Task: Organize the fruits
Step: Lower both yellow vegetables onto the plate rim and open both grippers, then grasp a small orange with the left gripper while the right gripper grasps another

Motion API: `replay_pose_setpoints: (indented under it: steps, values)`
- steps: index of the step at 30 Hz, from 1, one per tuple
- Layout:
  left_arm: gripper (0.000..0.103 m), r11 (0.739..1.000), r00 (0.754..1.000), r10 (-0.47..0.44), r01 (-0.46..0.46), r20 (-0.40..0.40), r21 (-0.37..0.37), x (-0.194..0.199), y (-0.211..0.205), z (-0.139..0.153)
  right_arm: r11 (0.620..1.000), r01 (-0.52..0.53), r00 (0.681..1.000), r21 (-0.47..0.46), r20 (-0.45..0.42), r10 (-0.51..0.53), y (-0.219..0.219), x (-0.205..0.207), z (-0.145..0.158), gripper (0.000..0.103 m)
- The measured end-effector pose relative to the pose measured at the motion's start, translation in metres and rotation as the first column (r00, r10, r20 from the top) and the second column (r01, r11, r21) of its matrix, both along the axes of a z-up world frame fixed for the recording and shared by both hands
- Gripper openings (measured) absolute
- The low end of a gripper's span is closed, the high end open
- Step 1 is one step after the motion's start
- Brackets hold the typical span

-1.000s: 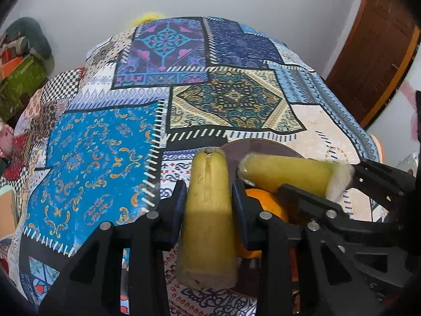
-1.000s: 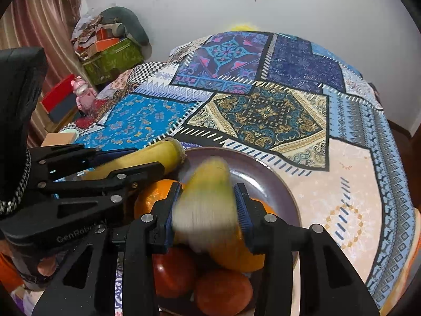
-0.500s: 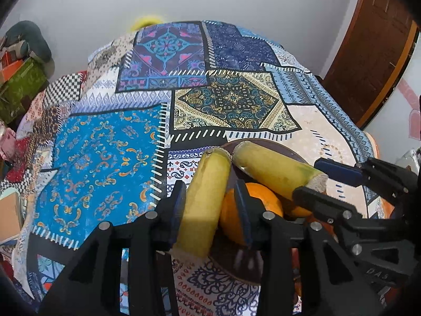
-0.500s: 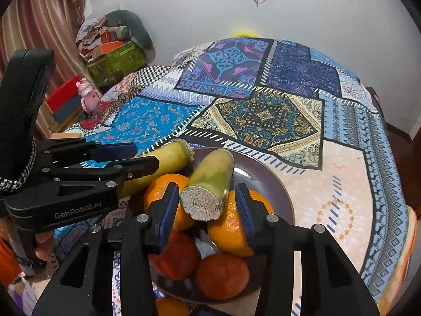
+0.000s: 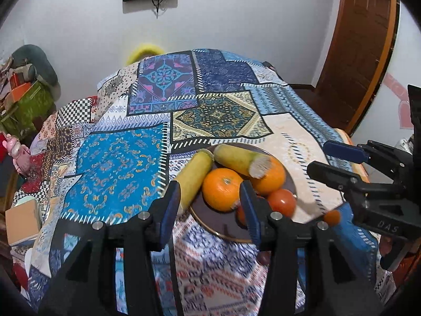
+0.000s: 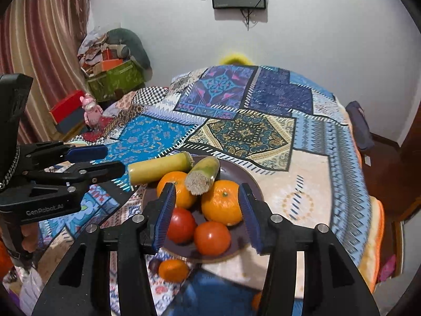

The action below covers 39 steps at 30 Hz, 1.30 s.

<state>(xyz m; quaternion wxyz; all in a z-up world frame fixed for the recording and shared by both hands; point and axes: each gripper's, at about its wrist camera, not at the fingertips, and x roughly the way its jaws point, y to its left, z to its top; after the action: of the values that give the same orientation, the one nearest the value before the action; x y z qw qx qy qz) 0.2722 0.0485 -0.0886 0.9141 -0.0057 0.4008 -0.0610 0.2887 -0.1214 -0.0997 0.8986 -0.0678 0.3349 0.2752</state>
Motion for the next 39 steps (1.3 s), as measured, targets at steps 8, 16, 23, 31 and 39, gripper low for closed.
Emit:
replay_pose_setpoints:
  steps: [8, 16, 23, 31, 39]
  values:
    - [0.06, 0.999, 1.0, 0.008, -0.008, 0.008, -0.034, -0.047, -0.013, 0.007, 0.999, 0.024, 1.0, 0.043, 0.01, -0.025, -0.023, -0.043, 0.0, 0.059]
    - [0.063, 0.999, 0.999, -0.01, 0.008, -0.033, -0.049, -0.078, -0.026, -0.01, 0.998, 0.058, 0.998, 0.013, -0.04, -0.058, -0.041, -0.065, -0.033, 0.061]
    - [0.063, 0.995, 0.992, -0.048, 0.037, -0.116, -0.093, -0.079, -0.042, -0.043, 0.994, 0.112, 0.988, -0.02, -0.105, -0.113, -0.069, -0.062, -0.063, 0.061]
    - [0.061, 0.995, 0.985, -0.07, 0.058, -0.157, -0.08, -0.059, -0.066, -0.07, 0.986, 0.163, 0.974, -0.026, -0.153, -0.165, -0.097, -0.047, -0.082, 0.061]
    - [0.052, 0.995, 0.976, -0.084, 0.069, -0.201, -0.078, -0.035, -0.08, -0.091, 0.986, 0.164, 0.965, 0.013, -0.211, -0.158, -0.1, -0.034, -0.099, 0.06]
